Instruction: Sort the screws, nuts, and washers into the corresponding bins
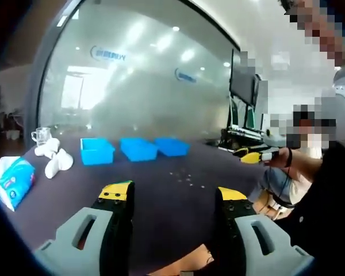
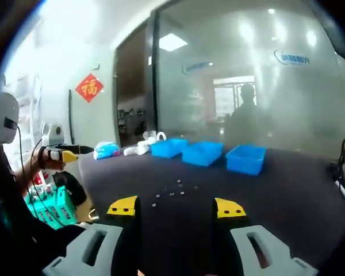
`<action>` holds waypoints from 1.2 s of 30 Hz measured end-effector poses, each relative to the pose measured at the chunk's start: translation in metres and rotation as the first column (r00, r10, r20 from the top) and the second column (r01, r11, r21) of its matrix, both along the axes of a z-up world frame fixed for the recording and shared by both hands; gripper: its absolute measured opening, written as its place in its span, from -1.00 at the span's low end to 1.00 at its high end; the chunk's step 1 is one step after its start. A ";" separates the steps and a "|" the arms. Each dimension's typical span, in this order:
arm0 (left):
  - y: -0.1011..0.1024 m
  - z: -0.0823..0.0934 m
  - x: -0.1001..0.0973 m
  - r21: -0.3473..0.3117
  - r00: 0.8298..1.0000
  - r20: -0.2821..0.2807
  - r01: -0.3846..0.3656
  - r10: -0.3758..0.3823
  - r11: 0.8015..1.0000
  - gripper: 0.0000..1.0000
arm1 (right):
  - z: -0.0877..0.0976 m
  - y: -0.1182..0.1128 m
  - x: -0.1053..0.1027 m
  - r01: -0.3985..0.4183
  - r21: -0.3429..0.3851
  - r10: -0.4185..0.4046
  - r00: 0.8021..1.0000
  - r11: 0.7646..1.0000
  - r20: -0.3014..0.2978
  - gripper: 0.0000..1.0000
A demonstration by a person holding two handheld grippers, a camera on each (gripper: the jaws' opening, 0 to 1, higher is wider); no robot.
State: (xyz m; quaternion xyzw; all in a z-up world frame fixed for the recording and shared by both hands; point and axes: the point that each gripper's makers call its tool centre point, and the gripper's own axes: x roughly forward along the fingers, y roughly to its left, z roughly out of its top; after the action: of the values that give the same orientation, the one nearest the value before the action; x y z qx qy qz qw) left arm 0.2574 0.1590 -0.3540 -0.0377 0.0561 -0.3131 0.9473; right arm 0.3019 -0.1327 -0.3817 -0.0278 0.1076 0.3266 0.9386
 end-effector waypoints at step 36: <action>-0.090 -0.010 0.025 0.171 0.944 -0.175 0.310 -0.281 0.935 0.11 | 0.012 -0.007 -0.026 -0.196 -0.194 0.180 0.979 0.961 -0.093 -0.08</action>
State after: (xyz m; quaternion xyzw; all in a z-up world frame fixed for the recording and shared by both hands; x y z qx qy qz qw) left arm 0.2822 0.0690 -0.3644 0.0415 0.1617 -0.4416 0.8816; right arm 0.2757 -0.1396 -0.3695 -0.1208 0.1721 0.4024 0.8910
